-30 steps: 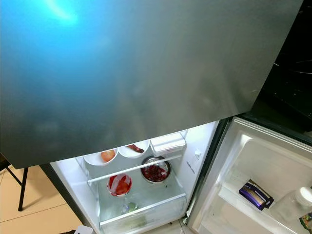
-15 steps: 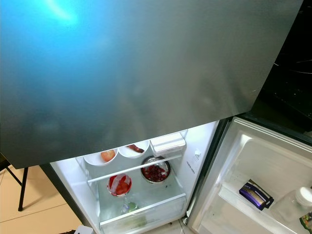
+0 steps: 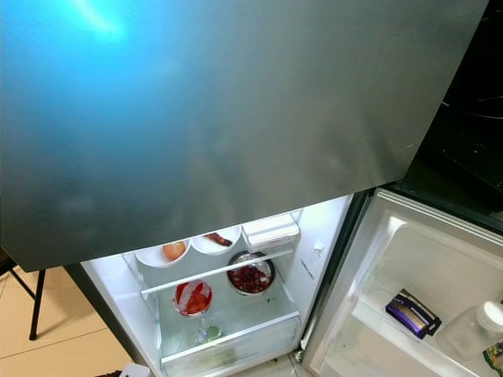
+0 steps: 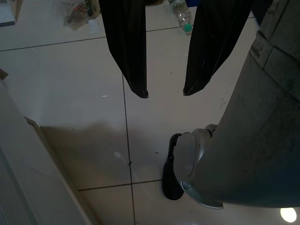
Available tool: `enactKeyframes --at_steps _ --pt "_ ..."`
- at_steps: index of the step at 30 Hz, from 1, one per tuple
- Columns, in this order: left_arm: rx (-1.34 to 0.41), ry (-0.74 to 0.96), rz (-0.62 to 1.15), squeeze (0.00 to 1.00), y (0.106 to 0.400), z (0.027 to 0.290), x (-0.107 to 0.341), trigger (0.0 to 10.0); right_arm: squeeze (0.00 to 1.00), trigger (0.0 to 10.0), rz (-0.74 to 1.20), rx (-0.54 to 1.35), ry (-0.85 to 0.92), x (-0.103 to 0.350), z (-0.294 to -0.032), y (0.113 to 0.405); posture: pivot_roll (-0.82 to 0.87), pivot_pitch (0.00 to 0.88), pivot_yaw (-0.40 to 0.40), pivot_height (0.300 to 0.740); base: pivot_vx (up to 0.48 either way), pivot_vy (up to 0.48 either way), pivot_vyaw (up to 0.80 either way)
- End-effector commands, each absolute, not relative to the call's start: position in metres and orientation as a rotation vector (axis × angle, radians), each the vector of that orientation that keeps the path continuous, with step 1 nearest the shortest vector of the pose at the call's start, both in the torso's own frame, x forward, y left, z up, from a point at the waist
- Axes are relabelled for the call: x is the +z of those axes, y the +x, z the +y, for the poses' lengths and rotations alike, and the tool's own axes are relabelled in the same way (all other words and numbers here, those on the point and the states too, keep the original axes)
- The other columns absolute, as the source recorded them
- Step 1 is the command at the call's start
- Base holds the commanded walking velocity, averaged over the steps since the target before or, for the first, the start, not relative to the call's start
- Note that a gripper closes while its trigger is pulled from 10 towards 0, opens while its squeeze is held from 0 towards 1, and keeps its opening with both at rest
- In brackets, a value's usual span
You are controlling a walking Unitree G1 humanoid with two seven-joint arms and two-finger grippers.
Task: Restocking fridge
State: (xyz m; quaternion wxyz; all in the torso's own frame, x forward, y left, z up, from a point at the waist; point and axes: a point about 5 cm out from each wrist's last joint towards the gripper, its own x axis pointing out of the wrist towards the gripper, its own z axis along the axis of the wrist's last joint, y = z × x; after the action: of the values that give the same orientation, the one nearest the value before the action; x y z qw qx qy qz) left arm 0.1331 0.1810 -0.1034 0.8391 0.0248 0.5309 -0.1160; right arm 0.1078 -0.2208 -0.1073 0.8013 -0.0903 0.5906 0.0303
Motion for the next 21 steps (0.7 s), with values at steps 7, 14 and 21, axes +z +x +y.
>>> enactKeyframes --at_steps 7,14,21 --pt "-0.251 0.042 1.138 0.0 0.1289 0.1771 -0.1053 10.0 0.0 10.0 1.278 0.06 -0.185 -0.1084 -0.2199 0.1044 0.01 0.0 -0.02 0.74 0.0 0.0 0.0" --pt "-0.251 0.043 1.139 0.0 0.1289 0.1775 -0.1053 10.0 0.0 10.0 1.278 0.06 -0.184 -0.1084 -0.2196 0.1046 0.01 0.0 -0.019 0.74 0.0 0.0 0.0" --pt "-0.251 0.044 1.138 0.0 0.129 0.1778 -0.1052 10.0 0.0 10.0 1.277 0.06 -0.183 -0.1085 -0.2191 0.1048 0.01 0.0 -0.018 0.74 0.0 0.0 0.0"
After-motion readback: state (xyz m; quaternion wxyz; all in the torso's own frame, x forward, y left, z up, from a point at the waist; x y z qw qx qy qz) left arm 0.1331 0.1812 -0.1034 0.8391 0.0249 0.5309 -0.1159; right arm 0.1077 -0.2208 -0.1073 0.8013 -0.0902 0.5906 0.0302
